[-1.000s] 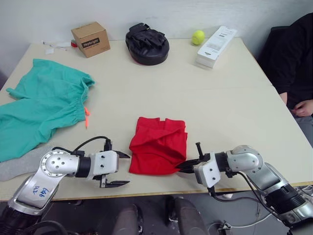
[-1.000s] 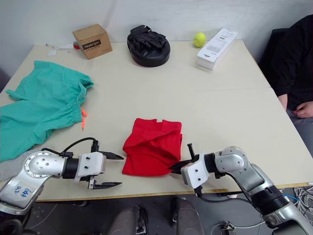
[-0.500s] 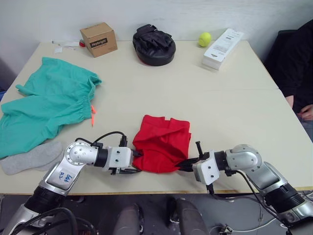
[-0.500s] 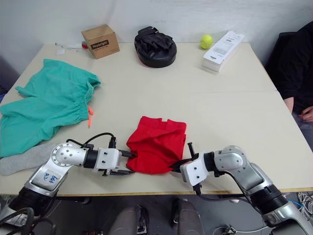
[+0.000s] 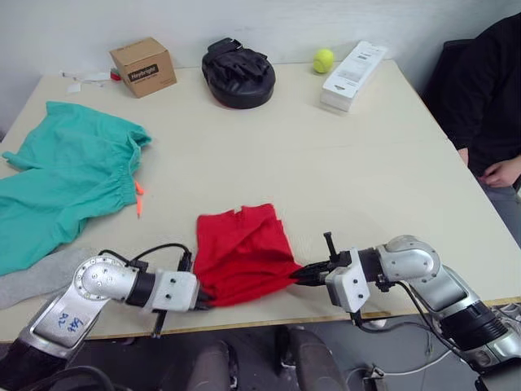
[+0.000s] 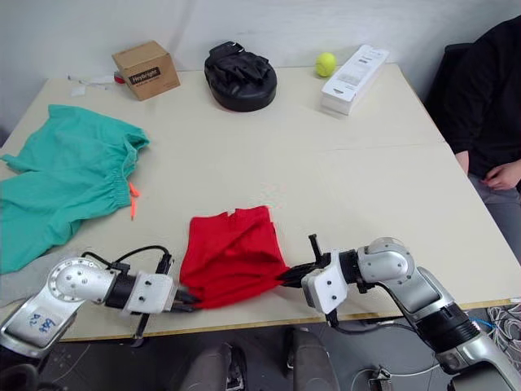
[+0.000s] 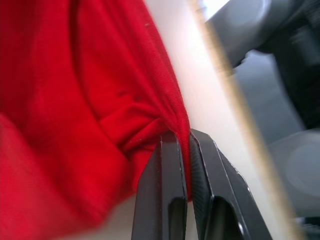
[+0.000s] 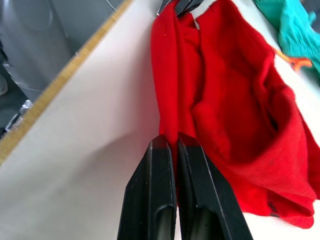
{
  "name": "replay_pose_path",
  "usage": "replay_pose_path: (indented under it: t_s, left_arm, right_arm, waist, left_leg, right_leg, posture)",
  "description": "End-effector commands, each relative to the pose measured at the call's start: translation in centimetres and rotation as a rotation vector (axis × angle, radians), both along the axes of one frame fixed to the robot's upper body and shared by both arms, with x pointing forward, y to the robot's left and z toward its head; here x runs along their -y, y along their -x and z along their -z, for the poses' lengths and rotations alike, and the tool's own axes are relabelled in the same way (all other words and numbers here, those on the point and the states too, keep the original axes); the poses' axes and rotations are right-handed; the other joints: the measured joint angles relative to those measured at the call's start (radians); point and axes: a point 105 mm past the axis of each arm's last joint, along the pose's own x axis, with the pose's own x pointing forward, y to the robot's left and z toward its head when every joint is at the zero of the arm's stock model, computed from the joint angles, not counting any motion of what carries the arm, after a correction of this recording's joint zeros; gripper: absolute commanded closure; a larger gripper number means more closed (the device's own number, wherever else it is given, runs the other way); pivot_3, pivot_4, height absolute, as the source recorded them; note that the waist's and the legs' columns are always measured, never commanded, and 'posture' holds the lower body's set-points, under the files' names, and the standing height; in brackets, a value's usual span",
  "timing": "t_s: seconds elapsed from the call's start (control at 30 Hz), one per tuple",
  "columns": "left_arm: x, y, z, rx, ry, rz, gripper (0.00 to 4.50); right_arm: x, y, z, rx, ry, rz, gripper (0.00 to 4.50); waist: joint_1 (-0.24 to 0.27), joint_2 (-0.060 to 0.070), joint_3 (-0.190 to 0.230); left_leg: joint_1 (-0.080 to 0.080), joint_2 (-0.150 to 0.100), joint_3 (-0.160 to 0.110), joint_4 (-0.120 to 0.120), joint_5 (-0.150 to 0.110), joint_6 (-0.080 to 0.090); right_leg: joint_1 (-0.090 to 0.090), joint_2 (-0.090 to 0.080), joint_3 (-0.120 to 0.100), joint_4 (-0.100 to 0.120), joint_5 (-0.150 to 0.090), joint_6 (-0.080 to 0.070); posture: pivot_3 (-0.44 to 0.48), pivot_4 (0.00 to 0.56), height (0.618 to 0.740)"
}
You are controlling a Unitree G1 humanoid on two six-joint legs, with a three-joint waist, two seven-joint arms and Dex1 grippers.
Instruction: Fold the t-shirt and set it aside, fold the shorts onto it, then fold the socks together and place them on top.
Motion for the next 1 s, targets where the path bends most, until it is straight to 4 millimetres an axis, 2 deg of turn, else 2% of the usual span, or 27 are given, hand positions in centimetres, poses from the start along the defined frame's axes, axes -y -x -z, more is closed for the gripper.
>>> replay_pose_path:
  t_s: [0.03, 0.13, 0.2, 0.27, 0.37, 0.5, 0.63, 0.7, 0.77, 0.83, 1.0]
  left_arm:
    - [0.0, -0.6, 0.6, 0.029, -0.029, -0.065, 4.46]
    - [0.4, -1.8, 0.9, 0.055, -0.022, -0.128, 4.46]
    - [0.4, -2.1, 0.7, 0.055, -0.009, -0.154, 4.50]
    - [-0.1, -2.1, 0.4, 0.043, 0.001, -0.178, 3.88]
    - [-1.0, -1.4, -0.2, 0.021, -0.004, -0.194, 2.97]
    - [-2.3, -0.5, -2.4, -0.079, 0.069, -0.278, 1.72]
    - [-3.1, -0.9, -5.0, -0.172, 0.174, -0.375, 0.45]
    - [-3.0, -1.6, -6.3, -0.203, 0.243, -0.415, 0.45]
    - [-2.8, -2.1, -6.9, -0.203, 0.280, -0.433, 0.45]
    - [-2.5, -2.4, -6.9, -0.188, 0.273, -0.428, 0.45]
    - [-2.1, -2.6, -6.8, -0.171, 0.272, -0.429, 0.45]
  right_arm:
    - [0.6, 0.0, 0.1, 0.025, 0.017, 0.000, 4.50]
    - [0.8, 0.2, 0.4, -0.019, 0.028, 0.021, 4.50]
    - [1.1, 0.4, 0.6, -0.053, 0.039, 0.031, 4.01]
    - [1.3, 0.8, 0.4, -0.091, 0.036, 0.037, 3.54]
    - [1.6, 1.6, 0.0, -0.129, 0.035, 0.032, 2.47]
    - [2.6, 2.0, -2.0, -0.237, -0.018, 0.098, 1.11]
    - [3.1, 0.4, -3.5, -0.228, -0.083, 0.195, 1.09]
    - [3.1, -1.1, -4.0, -0.178, -0.108, 0.241, 1.09]
    - [2.8, -2.2, -3.7, -0.103, -0.104, 0.246, 1.09]
    - [2.4, -3.0, -3.2, -0.048, -0.097, 0.235, 1.09]
    - [0.9, -4.0, -2.4, -0.038, -0.127, 0.221, 1.09]
  waist:
    - [0.005, 0.000, 0.000]
    - [0.022, 0.000, 0.000]
    - [0.027, 0.000, 0.000]
    - [0.028, 0.000, 0.000]
    - [0.025, 0.000, 0.000]
    - [0.017, 0.000, 0.000]
    - [0.021, 0.000, 0.000]
    - [0.022, 0.000, 0.000]
    - [0.021, 0.000, 0.000]
    - [0.019, 0.000, 0.000]
    - [0.012, 0.000, 0.000]
  left_leg:
    - [0.000, 0.000, 0.000, 0.000, 0.000, 0.001]
    - [0.000, -0.002, 0.000, 0.001, -0.003, 0.007]
    - [0.000, -0.002, 0.000, 0.002, -0.003, 0.008]
    - [0.000, -0.002, 0.000, 0.002, -0.003, 0.008]
    - [0.000, -0.001, 0.000, 0.002, -0.003, 0.008]
    - [0.000, -0.001, 0.000, 0.001, -0.003, 0.007]
    - [-0.001, -0.001, -0.001, 0.001, -0.003, 0.007]
    - [-0.001, -0.001, -0.001, 0.001, -0.004, 0.007]
    - [-0.001, -0.001, -0.001, 0.002, -0.003, 0.007]
    - [-0.001, -0.001, -0.001, 0.001, -0.002, 0.002]
    - [-0.002, -0.001, 0.000, 0.001, -0.001, -0.001]
  right_leg:
    - [0.000, 0.000, 0.000, 0.000, 0.000, 0.000]
    - [0.001, -0.001, 0.001, 0.000, 0.001, 0.001]
    - [0.001, -0.002, 0.001, 0.000, 0.002, 0.002]
    - [0.001, -0.002, 0.001, 0.000, 0.002, 0.002]
    - [0.001, -0.002, 0.001, 0.000, 0.002, 0.001]
    - [0.000, -0.002, 0.001, 0.001, 0.001, 0.001]
    - [0.000, -0.002, 0.000, 0.000, 0.001, 0.001]
    - [0.000, -0.002, 0.000, 0.000, 0.001, 0.001]
    - [0.000, -0.002, 0.000, -0.001, 0.001, 0.001]
    - [0.000, -0.002, 0.000, -0.001, 0.001, 0.001]
    - [-0.001, 0.000, 0.001, -0.002, 0.001, 0.001]
  posture:
    - [0.000, 0.150, 0.740]
    - [0.000, 0.150, 0.740]
    - [0.000, 0.150, 0.740]
    - [0.000, 0.150, 0.740]
    - [0.000, 0.150, 0.740]
    - [0.000, 0.150, 0.740]
    - [0.000, 0.150, 0.740]
    - [0.000, 0.150, 0.740]
    - [0.000, 0.150, 0.740]
    - [0.000, 0.150, 0.740]
    - [0.000, 0.150, 0.740]
